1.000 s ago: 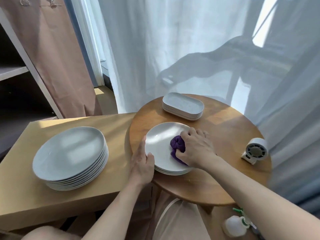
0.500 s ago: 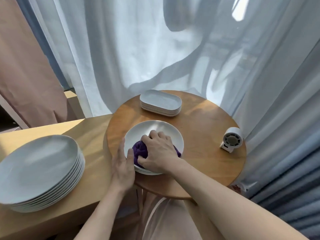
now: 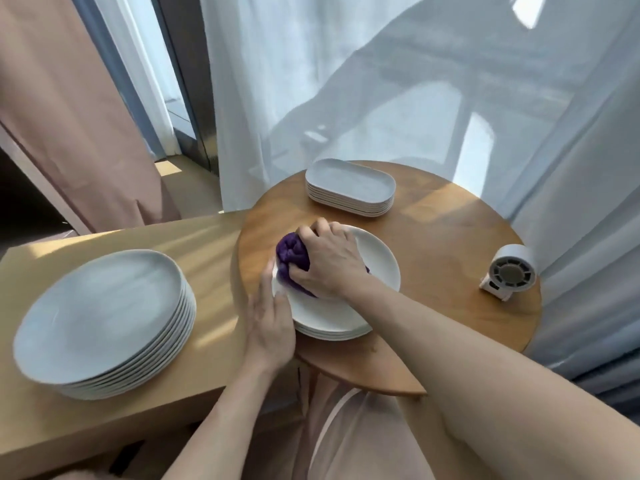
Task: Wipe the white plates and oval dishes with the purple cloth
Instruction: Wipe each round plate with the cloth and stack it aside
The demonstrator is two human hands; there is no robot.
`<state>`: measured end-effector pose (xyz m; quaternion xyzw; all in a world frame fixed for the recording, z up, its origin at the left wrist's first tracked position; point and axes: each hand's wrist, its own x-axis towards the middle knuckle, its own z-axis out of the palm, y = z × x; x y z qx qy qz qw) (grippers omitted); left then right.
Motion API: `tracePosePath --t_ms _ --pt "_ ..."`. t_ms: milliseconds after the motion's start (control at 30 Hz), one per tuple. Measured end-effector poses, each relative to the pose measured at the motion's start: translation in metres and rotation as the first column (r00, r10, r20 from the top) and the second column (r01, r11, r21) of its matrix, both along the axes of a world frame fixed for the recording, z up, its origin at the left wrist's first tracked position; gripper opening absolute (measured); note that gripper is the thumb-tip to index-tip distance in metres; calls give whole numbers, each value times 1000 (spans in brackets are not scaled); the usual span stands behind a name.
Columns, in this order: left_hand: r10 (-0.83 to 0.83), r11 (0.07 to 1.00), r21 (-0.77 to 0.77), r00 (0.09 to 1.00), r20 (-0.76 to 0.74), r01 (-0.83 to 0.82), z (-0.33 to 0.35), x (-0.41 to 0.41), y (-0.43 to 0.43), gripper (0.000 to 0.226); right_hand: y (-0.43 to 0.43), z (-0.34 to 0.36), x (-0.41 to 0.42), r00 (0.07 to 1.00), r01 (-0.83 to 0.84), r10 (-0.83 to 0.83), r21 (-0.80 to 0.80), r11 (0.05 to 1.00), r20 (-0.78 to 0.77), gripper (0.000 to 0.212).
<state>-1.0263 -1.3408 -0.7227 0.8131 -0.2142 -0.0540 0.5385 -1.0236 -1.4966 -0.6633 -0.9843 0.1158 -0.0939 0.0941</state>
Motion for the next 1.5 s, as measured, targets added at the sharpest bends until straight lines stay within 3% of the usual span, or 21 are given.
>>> tracePosePath --t_ms 233,567,1000,1300,1500 --pt "52 999 9 998 -37 -51 8 -6 -2 62 -12 -5 2 997 59 -53 -108 992 55 57" --pt "21 996 90 998 -62 -16 9 -5 0 55 -45 -1 -34 985 172 -173 -179 969 5 60" --pt "20 998 59 997 -78 -15 4 -3 -2 61 -12 -12 -71 977 210 -210 -11 978 -28 55" --pt "32 997 67 998 -46 -29 -8 -2 -5 62 12 -8 -66 992 106 -98 93 990 -78 58" --pt "1 999 48 998 -65 2 -7 1 -4 60 17 -11 -57 995 96 -92 180 979 -32 56"
